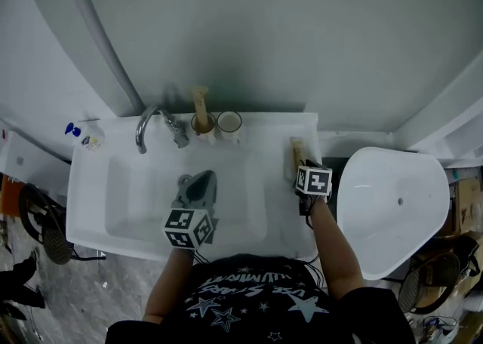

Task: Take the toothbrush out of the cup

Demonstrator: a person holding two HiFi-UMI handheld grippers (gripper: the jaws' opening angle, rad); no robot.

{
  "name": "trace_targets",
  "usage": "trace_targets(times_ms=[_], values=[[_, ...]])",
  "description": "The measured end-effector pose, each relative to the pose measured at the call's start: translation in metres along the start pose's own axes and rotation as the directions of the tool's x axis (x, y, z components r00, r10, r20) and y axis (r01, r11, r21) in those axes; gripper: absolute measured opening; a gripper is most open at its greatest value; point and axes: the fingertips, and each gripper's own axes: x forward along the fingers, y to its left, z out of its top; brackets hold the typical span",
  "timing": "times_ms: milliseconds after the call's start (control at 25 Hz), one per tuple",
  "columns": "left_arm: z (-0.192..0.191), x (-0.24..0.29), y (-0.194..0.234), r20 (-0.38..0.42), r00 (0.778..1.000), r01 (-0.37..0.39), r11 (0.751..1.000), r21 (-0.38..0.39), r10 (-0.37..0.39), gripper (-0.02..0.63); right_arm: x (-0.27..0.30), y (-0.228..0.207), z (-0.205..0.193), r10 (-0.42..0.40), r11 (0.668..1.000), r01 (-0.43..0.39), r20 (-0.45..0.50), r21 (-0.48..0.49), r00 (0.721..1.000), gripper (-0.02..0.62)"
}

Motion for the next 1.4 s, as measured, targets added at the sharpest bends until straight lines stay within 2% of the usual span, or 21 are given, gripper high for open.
trace_targets(times_ms=[80, 160, 440, 720, 1040, 1400], values=[[0.001, -0.003, 0.0, 0.003, 1.0, -0.003, 1.0, 0.001, 0.003, 0.028, -0.006, 0.002, 0.003, 0.012, 1.0, -0.012, 0.02, 0.002, 1.0, 0.12], [0.001, -0.008, 0.001, 0.007, 1.0, -0.008, 1.0, 0.003, 0.008, 0.028, -0.013, 0.007, 0.008, 0.023, 1.0, -0.023, 0.048, -0.003, 0.999, 0.137], [0.016, -0.029, 0.014, 0.045, 0.998, -0.044, 0.999, 0.015, 0.043, 0.028, -0.04, 0.049, 0.052, 0.116, 0.992, -0.105, 0.202, -0.069, 0.973, 0.141], [0.043, -0.055, 0.058, 0.101, 0.988, -0.12, 0.992, 0.026, 0.117, 0.028, -0.052, 0.127, 0.097, 0.245, 0.967, -0.21, 0.29, -0.146, 0.925, 0.141], [0.057, -0.069, 0.094, 0.124, 0.979, -0.164, 0.986, 0.022, 0.16, 0.028, -0.046, 0.217, 0.133, 0.372, 0.919, -0.303, 0.3, -0.251, 0.878, 0.141], [0.058, -0.071, 0.127, 0.125, 0.974, -0.19, 0.982, 0.015, 0.187, 0.028, -0.033, 0.288, 0.157, 0.455, 0.873, -0.349, 0.308, -0.341, 0.836, 0.141]])
